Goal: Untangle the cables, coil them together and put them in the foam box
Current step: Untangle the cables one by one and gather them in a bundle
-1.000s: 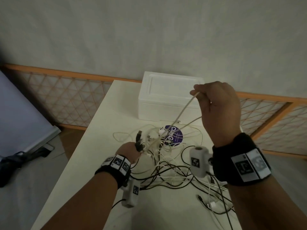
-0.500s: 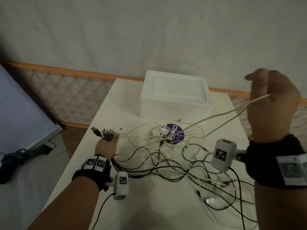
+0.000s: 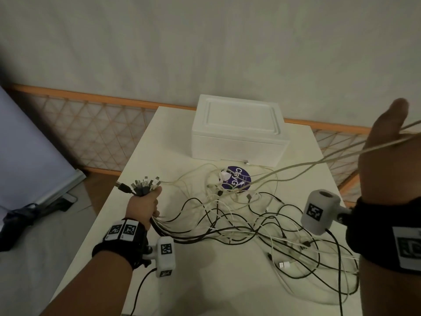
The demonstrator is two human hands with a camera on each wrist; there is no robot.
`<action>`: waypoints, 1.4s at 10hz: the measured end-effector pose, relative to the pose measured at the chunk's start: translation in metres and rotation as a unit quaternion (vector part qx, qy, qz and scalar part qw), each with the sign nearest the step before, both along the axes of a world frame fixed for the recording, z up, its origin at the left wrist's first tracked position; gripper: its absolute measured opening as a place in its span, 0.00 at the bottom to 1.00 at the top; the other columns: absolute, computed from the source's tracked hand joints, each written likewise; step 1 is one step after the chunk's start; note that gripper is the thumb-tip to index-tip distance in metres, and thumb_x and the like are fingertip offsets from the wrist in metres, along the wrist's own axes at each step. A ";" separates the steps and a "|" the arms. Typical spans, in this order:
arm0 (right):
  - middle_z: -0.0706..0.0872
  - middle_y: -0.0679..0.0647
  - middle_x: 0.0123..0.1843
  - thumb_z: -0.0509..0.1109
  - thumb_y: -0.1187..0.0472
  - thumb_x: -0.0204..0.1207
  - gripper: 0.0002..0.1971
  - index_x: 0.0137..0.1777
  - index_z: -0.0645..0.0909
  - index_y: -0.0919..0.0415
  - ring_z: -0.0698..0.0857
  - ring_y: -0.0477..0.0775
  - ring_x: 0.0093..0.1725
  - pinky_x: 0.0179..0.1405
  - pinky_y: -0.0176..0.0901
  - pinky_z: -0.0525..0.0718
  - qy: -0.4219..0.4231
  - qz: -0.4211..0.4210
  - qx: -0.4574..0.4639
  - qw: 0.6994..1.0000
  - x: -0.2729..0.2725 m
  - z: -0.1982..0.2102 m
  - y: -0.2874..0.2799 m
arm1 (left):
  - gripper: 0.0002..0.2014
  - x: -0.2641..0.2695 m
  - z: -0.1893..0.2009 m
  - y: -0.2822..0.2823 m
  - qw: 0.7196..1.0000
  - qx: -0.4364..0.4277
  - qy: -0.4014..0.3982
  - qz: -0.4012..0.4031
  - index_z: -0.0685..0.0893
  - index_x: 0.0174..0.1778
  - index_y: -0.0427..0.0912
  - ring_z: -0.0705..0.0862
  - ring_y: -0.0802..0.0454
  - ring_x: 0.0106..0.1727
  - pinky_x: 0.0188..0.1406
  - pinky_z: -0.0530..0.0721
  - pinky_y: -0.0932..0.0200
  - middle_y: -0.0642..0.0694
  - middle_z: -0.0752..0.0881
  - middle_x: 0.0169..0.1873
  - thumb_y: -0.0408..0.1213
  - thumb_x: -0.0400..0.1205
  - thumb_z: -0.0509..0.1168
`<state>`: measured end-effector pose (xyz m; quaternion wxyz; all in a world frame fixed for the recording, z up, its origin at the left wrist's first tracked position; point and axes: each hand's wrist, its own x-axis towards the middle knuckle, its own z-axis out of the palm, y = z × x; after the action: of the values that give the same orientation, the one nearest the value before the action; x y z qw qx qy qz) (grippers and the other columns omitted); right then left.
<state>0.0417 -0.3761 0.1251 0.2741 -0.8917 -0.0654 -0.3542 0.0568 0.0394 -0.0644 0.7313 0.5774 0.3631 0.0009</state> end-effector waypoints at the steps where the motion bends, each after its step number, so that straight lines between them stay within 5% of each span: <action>1: 0.79 0.59 0.40 0.64 0.61 0.80 0.04 0.43 0.76 0.58 0.78 0.56 0.38 0.40 0.45 0.75 -0.017 -0.133 -0.075 0.988 0.105 0.085 -0.102 | 0.14 -0.005 0.007 -0.006 1.000 -0.008 -0.004 0.000 0.76 0.31 0.43 0.62 0.55 0.15 0.21 0.66 0.60 0.52 0.67 0.13 0.38 0.80 0.71; 2: 0.78 0.68 0.47 0.57 0.74 0.71 0.11 0.48 0.77 0.62 0.76 0.68 0.44 0.44 0.53 0.67 0.075 -0.154 -0.173 0.970 0.046 0.025 -0.007 | 0.13 -0.008 0.013 -0.010 1.000 -0.027 -0.014 -0.008 0.77 0.32 0.44 0.61 0.55 0.15 0.22 0.65 0.60 0.53 0.65 0.13 0.39 0.81 0.71; 3: 0.83 0.60 0.45 0.62 0.68 0.77 0.04 0.44 0.77 0.59 0.81 0.62 0.40 0.39 0.50 0.77 0.214 -0.089 -0.113 0.966 0.018 -0.011 0.029 | 0.13 -0.012 0.016 -0.015 0.998 -0.048 -0.026 -0.019 0.76 0.32 0.46 0.60 0.56 0.15 0.19 0.65 0.62 0.53 0.63 0.13 0.38 0.81 0.70; 4: 0.87 0.54 0.38 0.67 0.54 0.80 0.08 0.43 0.77 0.58 0.88 0.58 0.39 0.42 0.55 0.86 0.276 -0.079 0.065 0.956 0.018 -0.033 0.021 | 0.14 -0.017 0.015 -0.016 0.997 -0.061 -0.031 -0.031 0.76 0.31 0.46 0.60 0.55 0.16 0.18 0.66 0.62 0.52 0.62 0.15 0.39 0.81 0.71; 6: 0.78 0.59 0.72 0.68 0.52 0.79 0.12 0.43 0.79 0.62 0.70 0.59 0.76 0.57 0.36 0.71 0.040 -0.028 0.056 0.997 0.012 -0.033 0.017 | 0.15 -0.025 0.018 -0.020 0.995 -0.081 -0.040 -0.052 0.75 0.30 0.47 0.60 0.56 0.16 0.17 0.66 0.63 0.52 0.61 0.16 0.39 0.82 0.70; 7: 0.74 0.64 0.74 0.66 0.53 0.80 0.14 0.44 0.78 0.65 0.61 0.65 0.81 0.77 0.45 0.60 -0.050 0.006 0.015 0.999 0.005 -0.029 0.011 | 0.17 -0.028 0.019 -0.021 0.991 -0.105 -0.042 -0.065 0.72 0.29 0.47 0.59 0.56 0.16 0.18 0.64 0.64 0.51 0.61 0.16 0.40 0.82 0.69; 8: 0.76 0.63 0.71 0.68 0.58 0.76 0.07 0.46 0.79 0.61 0.72 0.70 0.73 0.71 0.63 0.70 -0.043 -0.105 -0.093 0.989 0.005 -0.030 0.003 | 0.18 -0.030 0.024 -0.023 0.990 -0.113 -0.049 -0.073 0.71 0.28 0.48 0.59 0.56 0.17 0.19 0.62 0.64 0.51 0.60 0.16 0.41 0.82 0.69; 9: 0.77 0.58 0.68 0.69 0.62 0.68 0.21 0.63 0.77 0.55 0.82 0.65 0.58 0.57 0.60 0.82 0.345 -0.151 -0.164 0.912 0.000 -0.033 0.003 | 0.17 -0.032 0.038 -0.030 0.986 -0.122 -0.073 -0.084 0.71 0.29 0.48 0.59 0.57 0.16 0.19 0.62 0.64 0.51 0.61 0.16 0.41 0.83 0.68; 10: 0.73 0.54 0.75 0.71 0.60 0.67 0.38 0.79 0.63 0.52 0.78 0.57 0.67 0.66 0.54 0.78 0.528 -0.048 -0.259 0.807 -0.014 -0.023 0.024 | 0.14 -0.035 0.064 -0.048 0.985 -0.099 -0.122 -0.077 0.73 0.32 0.47 0.61 0.58 0.16 0.19 0.64 0.64 0.52 0.63 0.15 0.41 0.83 0.67; 11: 0.64 0.47 0.82 0.76 0.49 0.68 0.44 0.82 0.58 0.52 0.67 0.49 0.78 0.76 0.41 0.63 0.444 0.152 -0.197 0.861 -0.030 -0.028 0.092 | 0.14 -0.043 0.092 -0.075 0.978 -0.064 -0.185 -0.078 0.74 0.32 0.46 0.64 0.58 0.16 0.22 0.69 0.62 0.53 0.66 0.14 0.44 0.82 0.67; 12: 0.74 0.50 0.75 0.77 0.38 0.63 0.46 0.78 0.64 0.55 0.74 0.51 0.73 0.78 0.46 0.63 0.415 0.303 -0.112 0.851 -0.041 -0.063 0.171 | 0.22 -0.055 0.116 -0.107 0.960 -0.087 -0.231 -0.133 0.75 0.21 0.45 0.69 0.53 0.16 0.26 0.76 0.58 0.48 0.70 0.14 0.53 0.78 0.64; 13: 0.86 0.58 0.54 0.70 0.55 0.72 0.21 0.64 0.74 0.58 0.84 0.61 0.55 0.64 0.41 0.73 0.385 0.269 -0.195 0.861 -0.041 -0.099 0.187 | 0.23 -0.062 0.128 -0.111 0.947 -0.126 -0.256 -0.146 0.73 0.15 0.49 0.66 0.55 0.15 0.23 0.73 0.60 0.51 0.67 0.12 0.53 0.75 0.64; 14: 0.88 0.54 0.48 0.63 0.59 0.74 0.09 0.54 0.77 0.54 0.84 0.58 0.53 0.77 0.49 0.66 0.367 0.235 -0.308 0.846 -0.041 -0.118 0.151 | 0.21 -0.059 0.122 -0.077 0.942 -0.178 -0.271 -0.093 0.72 0.21 0.49 0.61 0.59 0.14 0.19 0.68 0.65 0.53 0.63 0.13 0.56 0.73 0.68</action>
<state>0.0007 -0.2253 0.0069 0.0647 -0.9533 -0.2729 0.1119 -0.0026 -0.0380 0.0573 0.8896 0.4470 0.0906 0.0248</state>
